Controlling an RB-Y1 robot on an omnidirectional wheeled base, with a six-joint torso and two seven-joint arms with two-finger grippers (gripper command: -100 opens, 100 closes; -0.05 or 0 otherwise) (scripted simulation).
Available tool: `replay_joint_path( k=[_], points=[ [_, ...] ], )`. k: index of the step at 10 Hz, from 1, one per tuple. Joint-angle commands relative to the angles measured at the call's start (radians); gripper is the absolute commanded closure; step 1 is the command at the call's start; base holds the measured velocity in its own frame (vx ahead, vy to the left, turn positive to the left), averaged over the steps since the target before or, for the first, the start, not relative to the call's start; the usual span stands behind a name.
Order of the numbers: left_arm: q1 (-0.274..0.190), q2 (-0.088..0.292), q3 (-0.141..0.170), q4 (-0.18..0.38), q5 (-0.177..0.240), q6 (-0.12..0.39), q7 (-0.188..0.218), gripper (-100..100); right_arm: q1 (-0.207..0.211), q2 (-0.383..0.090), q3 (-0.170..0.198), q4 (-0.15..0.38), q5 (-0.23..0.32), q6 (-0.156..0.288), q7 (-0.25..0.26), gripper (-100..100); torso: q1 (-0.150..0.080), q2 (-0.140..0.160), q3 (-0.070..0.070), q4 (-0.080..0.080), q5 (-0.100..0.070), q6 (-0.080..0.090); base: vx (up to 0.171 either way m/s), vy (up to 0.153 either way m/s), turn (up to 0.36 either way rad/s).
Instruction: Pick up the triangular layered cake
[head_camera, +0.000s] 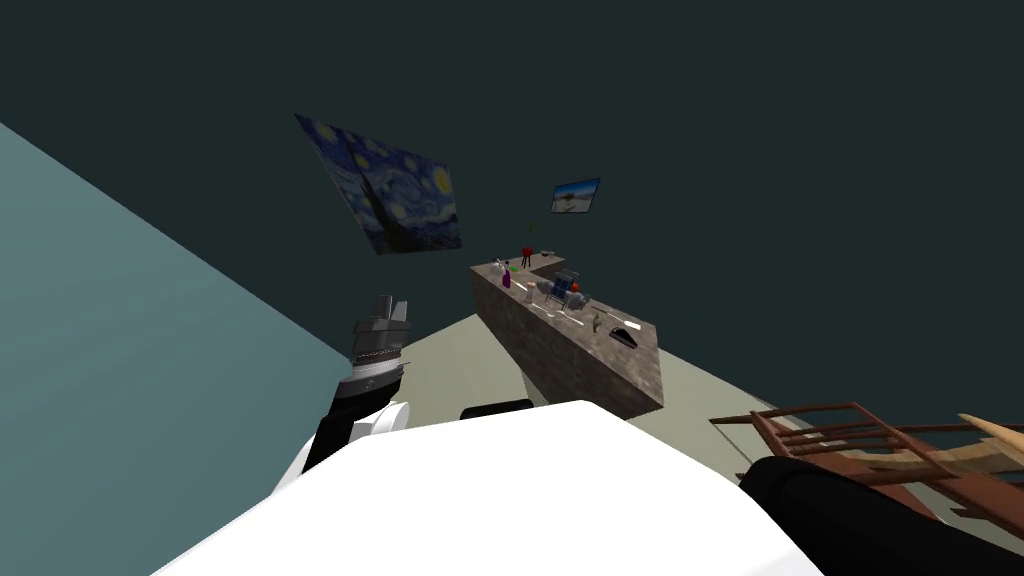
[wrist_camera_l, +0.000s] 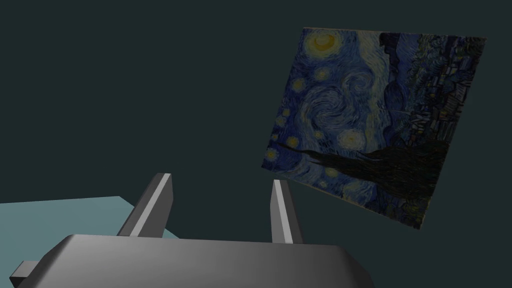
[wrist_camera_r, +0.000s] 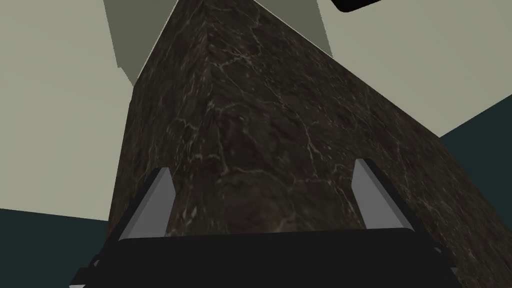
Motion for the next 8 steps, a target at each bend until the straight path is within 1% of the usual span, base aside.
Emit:
replay_joint_path(
  k=[1, 2, 3, 4, 5, 6, 7, 8],
  points=[
    [0.0, 0.0, 0.0, 0.0, 0.0, 0.0, 0.0, 0, 0.039, -0.05, 0.005, 0.037, -0.016, -0.016, 0.01, -100, 0.0, 0.0, 0.0, 0.0, 0.0, 0.0, 0.19, -0.068, 0.204],
    [0.0, 0.0, 0.0, 0.0, 0.0, 0.0, 0.0, 0, 0.039, -0.072, 0.005, 0.037, -0.016, -0.016, 0.01, -100, -0.001, -0.004, -0.002, -0.001, 0.0, 0.0, 0.137, -0.063, 0.087],
    [0.0, 0.0, 0.0, 0.0, 0.0, 0.0, 0.0, 0, 0.059, -0.098, 0.01, 0.061, -0.026, -0.026, 0.014, -100, -0.001, -0.002, -0.002, -0.001, 0.0, 0.001, 0.124, -0.034, 0.157],
    [0.0, 0.0, 0.0, 0.0, 0.0, 0.0, 0.0, 0, 0.059, -0.117, 0.01, 0.061, -0.026, -0.026, 0.014, -100, 0.001, -0.002, -0.001, 0.0, 0.0, 0.0, 0.091, -0.04, 0.078],
    [0.0, 0.0, 0.0, 0.0, 0.0, 0.0, 0.0, 0, 0.078, -0.152, 0.015, 0.083, -0.036, -0.036, 0.018, -100, 0.001, 0.0, 0.0, 0.0, 0.0, 0.001, 0.098, -0.049, 0.125],
    [0.0, 0.0, 0.0, 0.0, 0.0, 0.0, 0.0, 0, 0.095, -0.19, 0.018, 0.103, -0.046, -0.045, 0.021, -100, 0.001, 0.0, 0.0, 0.0, 0.0, 0.0, 0.189, -0.08, 0.226],
    [0.0, 0.0, 0.0, 0.0, 0.0, 0.0, 0.0, 0, 0.095, -0.198, 0.018, 0.103, -0.046, -0.045, 0.021, -100, -0.001, -0.004, -0.002, -0.001, -0.001, 0.0, 0.134, -0.082, 0.099],
    [0.0, 0.0, 0.0, 0.0, 0.0, 0.0, 0.0, 0, 0.11, -0.234, 0.021, 0.121, -0.055, -0.053, 0.024, -100, -0.001, -0.003, -0.002, -0.001, -0.001, 0.001, 0.101, -0.064, 0.126]
  ],
)
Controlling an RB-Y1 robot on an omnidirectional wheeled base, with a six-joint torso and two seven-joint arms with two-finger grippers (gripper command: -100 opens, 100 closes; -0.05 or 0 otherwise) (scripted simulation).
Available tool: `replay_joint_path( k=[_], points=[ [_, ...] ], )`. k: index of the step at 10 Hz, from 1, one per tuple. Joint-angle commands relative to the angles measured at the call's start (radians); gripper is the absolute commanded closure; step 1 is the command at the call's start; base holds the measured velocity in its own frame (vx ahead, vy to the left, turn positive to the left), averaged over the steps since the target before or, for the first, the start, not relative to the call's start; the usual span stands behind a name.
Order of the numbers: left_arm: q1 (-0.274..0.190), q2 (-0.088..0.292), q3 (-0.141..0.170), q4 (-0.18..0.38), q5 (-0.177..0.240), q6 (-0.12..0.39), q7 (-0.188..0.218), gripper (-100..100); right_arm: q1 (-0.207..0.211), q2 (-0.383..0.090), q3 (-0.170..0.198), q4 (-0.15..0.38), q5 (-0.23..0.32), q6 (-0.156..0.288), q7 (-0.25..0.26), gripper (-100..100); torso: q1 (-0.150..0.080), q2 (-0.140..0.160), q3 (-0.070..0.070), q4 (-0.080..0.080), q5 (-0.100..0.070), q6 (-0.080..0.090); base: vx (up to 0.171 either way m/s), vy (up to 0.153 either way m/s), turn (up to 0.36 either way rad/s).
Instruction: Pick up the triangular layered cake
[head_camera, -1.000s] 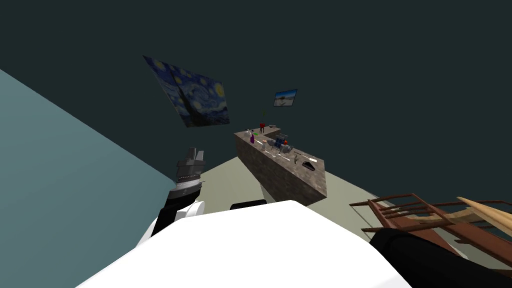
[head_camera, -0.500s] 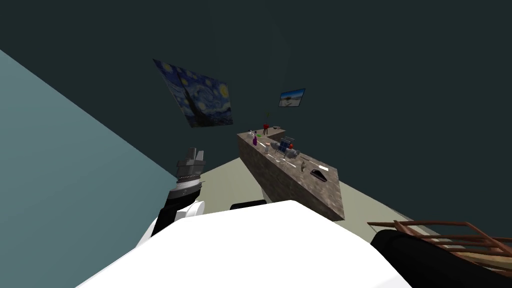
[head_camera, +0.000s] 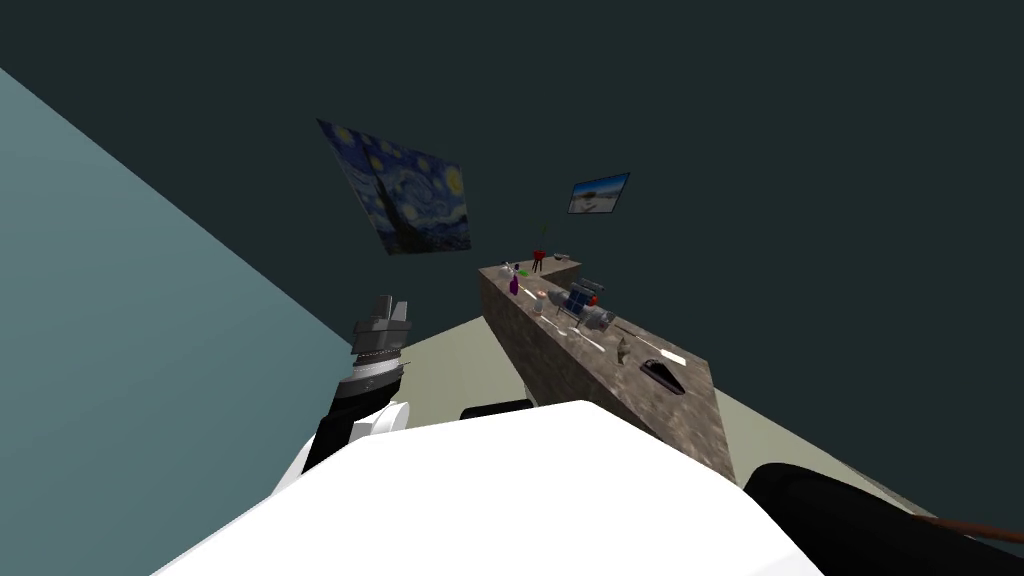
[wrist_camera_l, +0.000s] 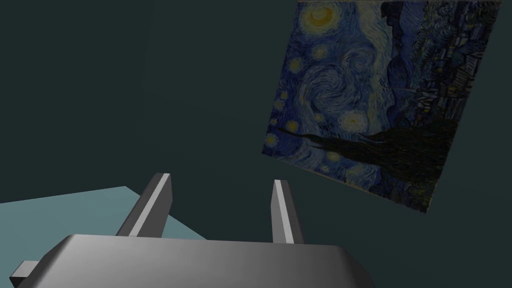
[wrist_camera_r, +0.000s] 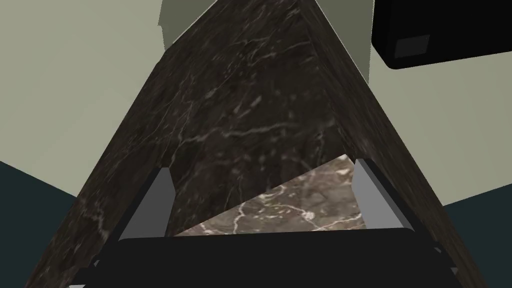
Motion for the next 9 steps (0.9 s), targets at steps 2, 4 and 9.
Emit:
replay_joint_path(
  k=[2, 4, 9],
  points=[
    [0.0, 0.0, 0.0, 0.0, 0.0, 0.0, 0.0, 0, 0.043, -0.083, -0.002, 0.026, -0.027, -0.016, 0.008, -100, -0.002, -0.002, -0.001, 0.0, 0.0, 0.0, 0.171, -0.099, 0.201],
    [0.0, 0.0, 0.0, 0.0, 0.0, 0.0, 0.0, 0, 0.053, -0.119, 0.0, 0.036, -0.034, -0.023, 0.009, -100, 0.0, -0.002, -0.001, -0.001, 0.0, 0.001, 0.11, -0.068, 0.085],
    [0.0, 0.0, 0.0, 0.0, 0.0, 0.0, 0.0, 0, 0.088, -0.187, -0.013, 0.04, -0.067, -0.036, 0.022, 0, 0.004, 0.001, 0.001, 0.0, 0.0, 0.001, 0.095, -0.048, 0.108]
  ],
)
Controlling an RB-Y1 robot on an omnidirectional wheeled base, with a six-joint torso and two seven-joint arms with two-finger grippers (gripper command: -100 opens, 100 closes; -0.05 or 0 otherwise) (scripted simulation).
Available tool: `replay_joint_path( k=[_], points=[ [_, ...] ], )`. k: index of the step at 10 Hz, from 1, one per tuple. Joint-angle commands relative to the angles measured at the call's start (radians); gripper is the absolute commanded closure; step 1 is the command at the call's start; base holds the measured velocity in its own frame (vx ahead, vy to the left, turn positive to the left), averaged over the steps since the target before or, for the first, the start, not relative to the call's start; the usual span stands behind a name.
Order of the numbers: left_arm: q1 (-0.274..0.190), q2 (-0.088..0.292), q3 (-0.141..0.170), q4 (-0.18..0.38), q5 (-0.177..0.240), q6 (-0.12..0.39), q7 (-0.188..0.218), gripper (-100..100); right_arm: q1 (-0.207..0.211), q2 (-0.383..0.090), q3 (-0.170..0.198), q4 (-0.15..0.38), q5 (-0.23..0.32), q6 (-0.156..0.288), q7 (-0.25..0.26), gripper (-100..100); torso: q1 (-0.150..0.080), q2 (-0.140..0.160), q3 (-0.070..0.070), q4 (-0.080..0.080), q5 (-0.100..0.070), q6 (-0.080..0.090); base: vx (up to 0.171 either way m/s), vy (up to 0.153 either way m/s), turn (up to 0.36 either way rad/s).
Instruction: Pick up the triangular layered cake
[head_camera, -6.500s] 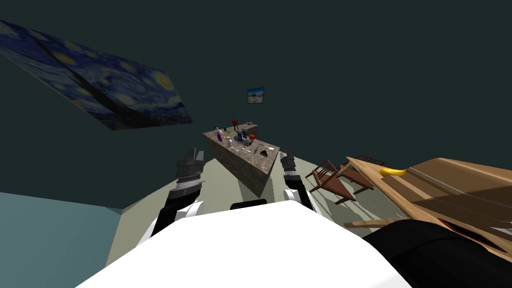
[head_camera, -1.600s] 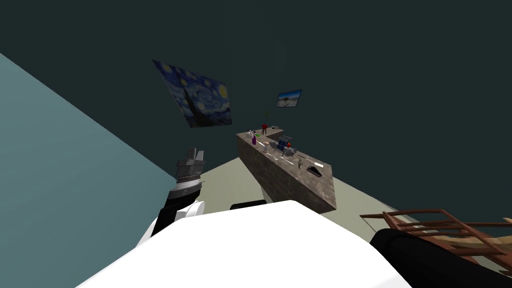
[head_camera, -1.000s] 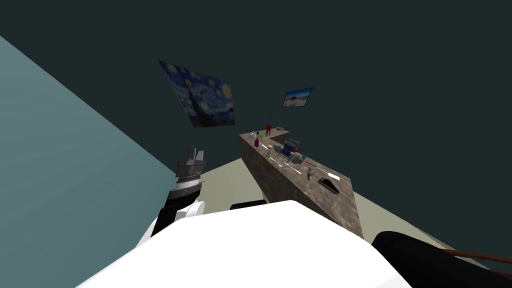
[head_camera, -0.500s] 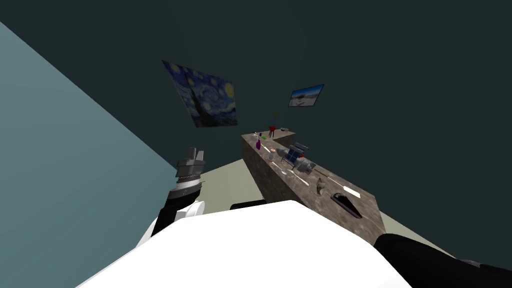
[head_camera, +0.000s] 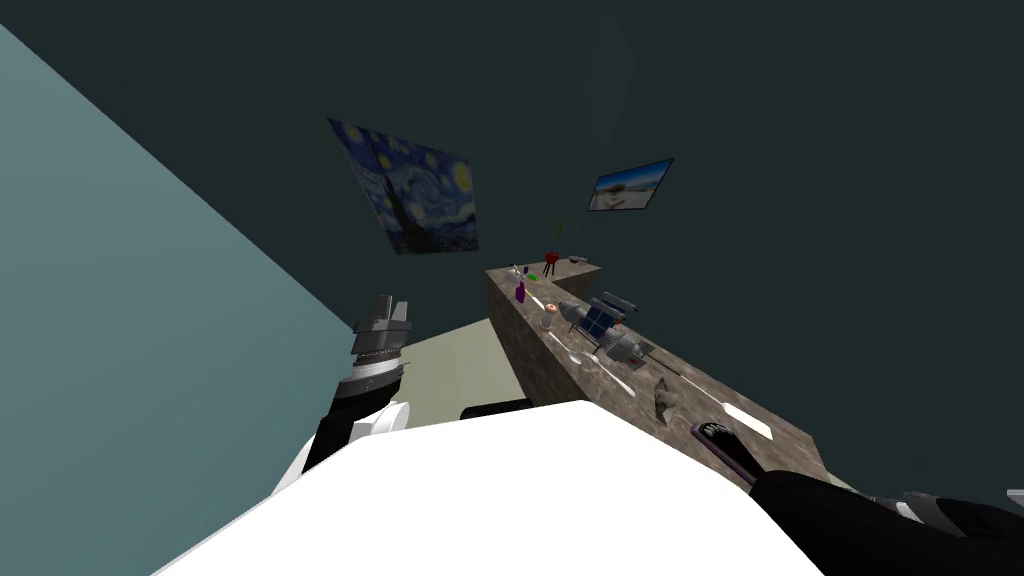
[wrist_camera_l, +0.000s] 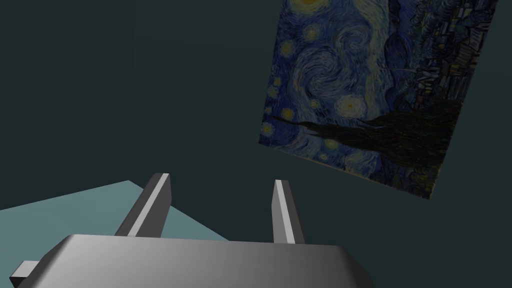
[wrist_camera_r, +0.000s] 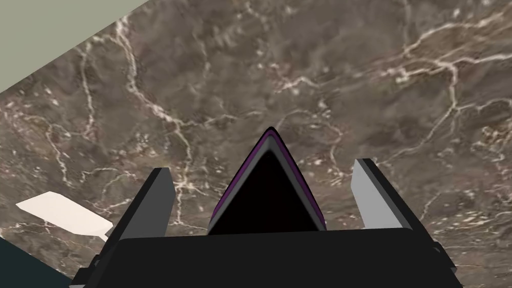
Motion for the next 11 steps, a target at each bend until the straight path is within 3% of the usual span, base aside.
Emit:
replay_joint_path(
  k=[1, 4, 6, 7, 11],
  points=[
    [0.0, 0.0, 0.0, 0.0, 0.0, 0.0, 0.0, 0, -0.018, 0.035, 0.009, -0.01, 0.019, 0.023, 0.006, -100, 0.0, 0.0, 0.0, 0.0, 0.0, 0.0, 0.018, -0.022, 0.074],
    [0.0, 0.0, 0.0, 0.0, 0.0, 0.0, 0.0, 0, -0.053, 0.104, 0.027, -0.029, 0.058, 0.068, 0.018, -100, -0.001, 0.003, 0.002, 0.001, 0.0, 0.0, 0.004, -0.03, 0.066],
    [0.0, 0.0, 0.0, 0.0, 0.0, 0.0, 0.0, 0, -0.067, 0.109, 0.035, -0.023, 0.067, 0.066, 0.012, -100, 0.0, 0.005, 0.003, 0.001, 0.0, 0.0, -0.01, -0.011, 0.033],
    [0.0, 0.0, 0.0, 0.0, 0.0, 0.0, 0.0, 0, -0.07, 0.111, 0.037, -0.023, 0.07, 0.069, 0.011, 100, 0.001, 0.004, 0.002, 0.001, 0.0, 0.0, 0.0, 0.0, 0.0],
    [0.0, 0.0, 0.0, 0.0, 0.0, 0.0, 0.0, 0, -0.069, 0.111, 0.037, -0.023, 0.07, 0.068, 0.011, 100, 0.0, 0.003, 0.002, 0.001, 0.0, 0.0, 0.0, 0.0, 0.0]
  ],
)
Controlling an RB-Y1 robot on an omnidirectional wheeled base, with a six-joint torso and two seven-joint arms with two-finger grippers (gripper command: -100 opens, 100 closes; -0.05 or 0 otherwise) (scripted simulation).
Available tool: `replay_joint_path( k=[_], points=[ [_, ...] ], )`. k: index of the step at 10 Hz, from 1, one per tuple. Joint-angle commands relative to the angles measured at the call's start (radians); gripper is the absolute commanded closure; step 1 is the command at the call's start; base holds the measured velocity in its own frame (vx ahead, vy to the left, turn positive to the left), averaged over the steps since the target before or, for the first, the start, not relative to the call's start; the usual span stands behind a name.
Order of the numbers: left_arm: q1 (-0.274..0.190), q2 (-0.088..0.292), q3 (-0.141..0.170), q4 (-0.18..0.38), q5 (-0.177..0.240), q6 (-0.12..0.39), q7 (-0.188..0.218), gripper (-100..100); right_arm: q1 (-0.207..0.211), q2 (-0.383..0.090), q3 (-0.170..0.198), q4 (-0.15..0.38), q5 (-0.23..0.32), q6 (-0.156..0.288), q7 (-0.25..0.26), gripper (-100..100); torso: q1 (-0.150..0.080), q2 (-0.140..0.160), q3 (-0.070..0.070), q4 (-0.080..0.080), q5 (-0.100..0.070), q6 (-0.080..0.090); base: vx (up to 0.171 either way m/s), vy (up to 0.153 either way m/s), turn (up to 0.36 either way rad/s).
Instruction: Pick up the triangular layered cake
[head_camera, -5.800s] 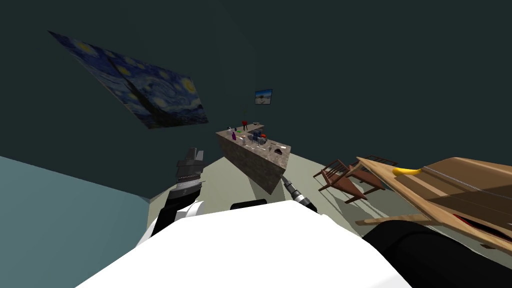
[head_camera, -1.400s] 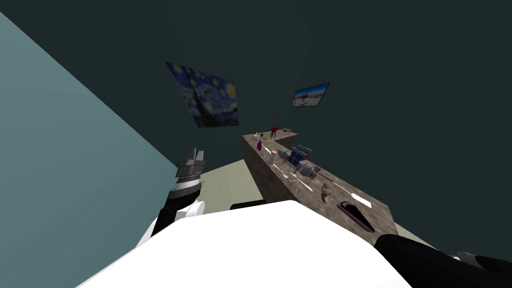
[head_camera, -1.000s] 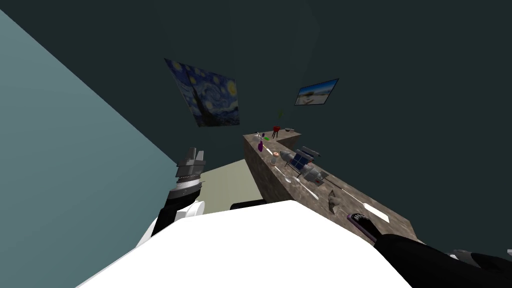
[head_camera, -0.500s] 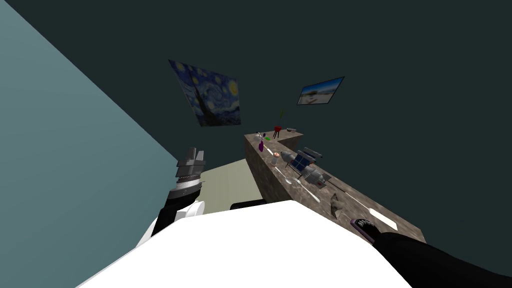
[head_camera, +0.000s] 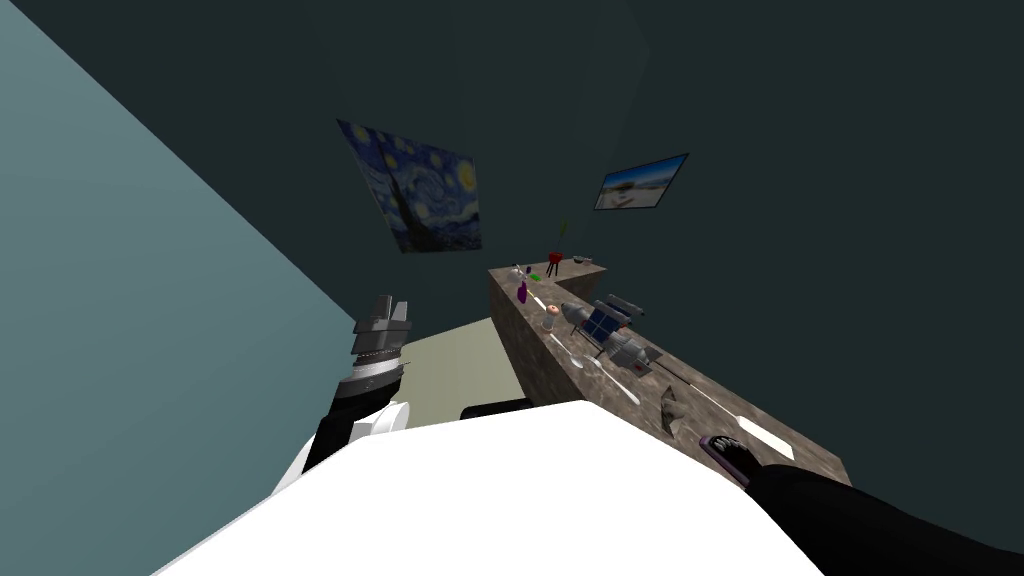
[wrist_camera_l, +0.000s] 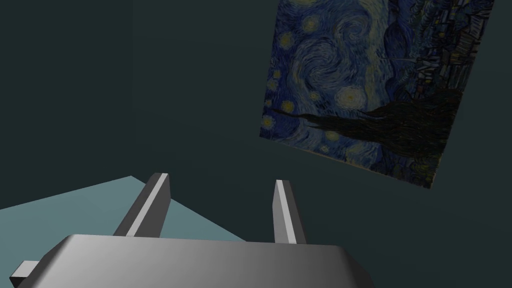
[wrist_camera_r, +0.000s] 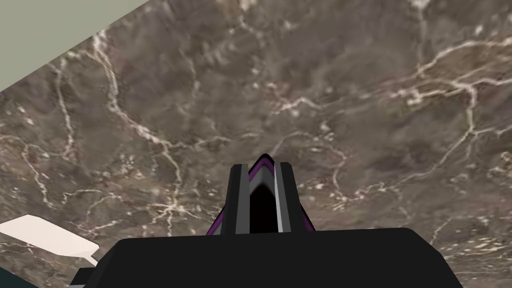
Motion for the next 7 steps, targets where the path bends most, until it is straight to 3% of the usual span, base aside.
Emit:
replay_joint_path(
  k=[1, 2, 6, 7],
  points=[
    [0.0, 0.0, 0.0, 0.0, 0.0, 0.0, 0.0, 0, 0.0, 0.0, 0.0, 0.0, 0.0, 0.0, 0.0, 0, 0.0, 0.0, 0.0, 0.0, 0.0, 0.0, 0.0, 0.0, 0.0],
    [0.0, 0.0, 0.0, 0.0, 0.0, 0.0, 0.0, 0, 0.028, -0.03, -0.016, 0.001, -0.025, -0.015, 0.003, 100, 0.0, 0.0, 0.0, 0.0, 0.0, 0.0, 0.015, 0.014, -0.053],
    [0.0, 0.0, 0.0, 0.0, 0.0, 0.0, 0.0, 0, 0.069, -0.111, -0.037, 0.023, -0.07, -0.068, -0.011, 100, 0.003, 0.0, 0.0, 0.0, 0.001, 0.0, -0.002, 0.024, -0.068],
    [0.0, 0.0, 0.0, 0.0, 0.0, 0.0, 0.0, 0, 0.074, -0.099, -0.041, 0.013, -0.071, -0.054, 0.0, 100, 0.003, 0.0, 0.0, 0.0, 0.002, 0.0, -0.006, 0.013, -0.008]
  ],
)
